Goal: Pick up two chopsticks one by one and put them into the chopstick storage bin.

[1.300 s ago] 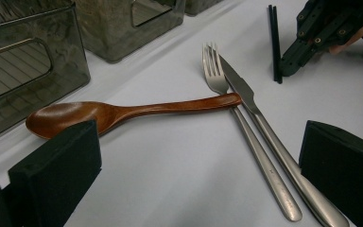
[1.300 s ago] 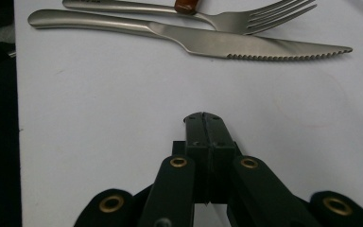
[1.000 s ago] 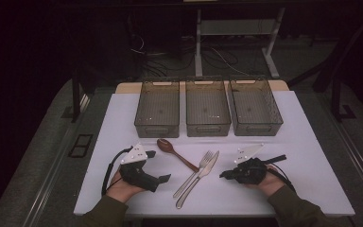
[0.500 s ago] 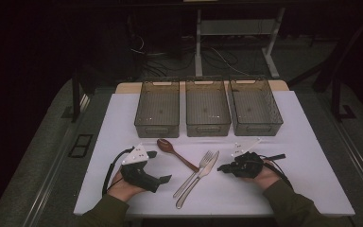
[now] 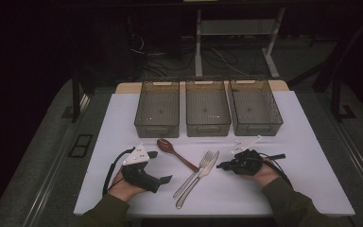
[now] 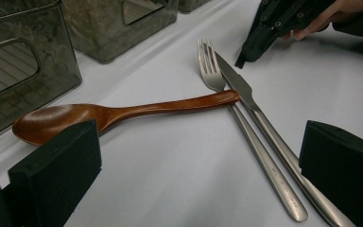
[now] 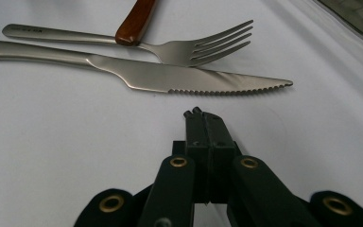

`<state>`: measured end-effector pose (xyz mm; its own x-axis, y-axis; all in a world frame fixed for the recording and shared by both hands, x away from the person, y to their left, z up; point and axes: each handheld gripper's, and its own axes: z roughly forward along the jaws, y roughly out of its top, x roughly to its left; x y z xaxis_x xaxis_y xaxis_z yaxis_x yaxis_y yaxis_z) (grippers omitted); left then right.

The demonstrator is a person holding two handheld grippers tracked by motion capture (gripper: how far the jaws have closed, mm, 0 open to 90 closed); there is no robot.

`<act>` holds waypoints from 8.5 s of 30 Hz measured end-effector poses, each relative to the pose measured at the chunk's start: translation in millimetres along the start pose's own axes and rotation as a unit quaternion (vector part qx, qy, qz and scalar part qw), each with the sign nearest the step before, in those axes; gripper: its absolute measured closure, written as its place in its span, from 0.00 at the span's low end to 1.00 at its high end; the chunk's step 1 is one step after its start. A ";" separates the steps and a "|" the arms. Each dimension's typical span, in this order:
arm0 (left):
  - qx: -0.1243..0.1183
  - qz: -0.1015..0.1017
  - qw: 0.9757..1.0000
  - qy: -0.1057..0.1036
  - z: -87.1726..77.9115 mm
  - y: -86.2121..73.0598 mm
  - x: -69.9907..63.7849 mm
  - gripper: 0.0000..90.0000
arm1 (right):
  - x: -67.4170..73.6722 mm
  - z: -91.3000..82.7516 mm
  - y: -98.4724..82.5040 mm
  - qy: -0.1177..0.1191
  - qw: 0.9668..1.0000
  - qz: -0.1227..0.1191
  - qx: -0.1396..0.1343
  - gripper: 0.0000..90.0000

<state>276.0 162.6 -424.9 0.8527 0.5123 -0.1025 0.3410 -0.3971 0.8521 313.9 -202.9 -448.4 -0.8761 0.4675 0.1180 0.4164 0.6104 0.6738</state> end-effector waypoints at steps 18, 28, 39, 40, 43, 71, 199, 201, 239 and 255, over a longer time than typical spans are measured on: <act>0.000 0.000 1.000 -0.002 -0.5 0.3 -1.7 0.00 | -59.0 -90.8 -55.4 -0.105 0.991 0.084 -0.009 1.00; 0.001 0.000 1.000 -0.004 0.4 0.2 -1.8 0.00 | -85.3 -97.5 -72.7 -0.149 0.982 0.116 0.015 1.00; 0.002 -0.001 1.000 -0.004 0.0 0.1 -2.3 0.00 | -85.9 -93.6 -76.3 -0.149 0.981 0.115 0.038 1.00; 0.002 -0.001 1.000 -0.004 0.0 0.1 -2.3 0.00 | -85.5 -93.7 -76.4 -0.149 0.981 0.114 0.038 1.00; 0.002 -0.001 1.000 -0.004 0.0 0.0 -2.3 0.00 | -84.0 -94.5 -77.1 -0.146 0.982 0.112 0.040 1.00; 0.005 0.001 1.000 -0.008 -0.8 0.0 -2.5 0.00 | -52.6 -106.0 -91.2 -0.113 0.987 0.099 0.053 1.00; 0.003 -0.001 1.000 -0.008 0.8 -0.3 -3.2 0.00 | -14.9 2.9 16.5 -0.010 0.998 -0.062 0.014 0.96; 0.003 -0.002 1.000 -0.008 1.0 -0.3 -3.2 0.00 | -20.7 -0.7 15.2 -0.020 0.998 -0.053 0.010 0.96; 0.007 -0.006 1.000 -0.007 -0.6 -1.7 -0.9 0.00 | -48.8 -114.2 -87.3 -0.074 0.993 0.042 0.077 0.87; 0.006 -0.005 1.000 -0.007 -1.2 -1.5 -1.3 0.00 | -49.9 -115.5 -95.0 -0.071 0.992 0.012 0.101 0.94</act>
<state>273.9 163.4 -425.4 0.8548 0.5052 -0.1188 0.3547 -0.4017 0.8443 290.1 -358.0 -434.0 -0.8277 0.5609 0.0185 0.4900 0.7062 0.5110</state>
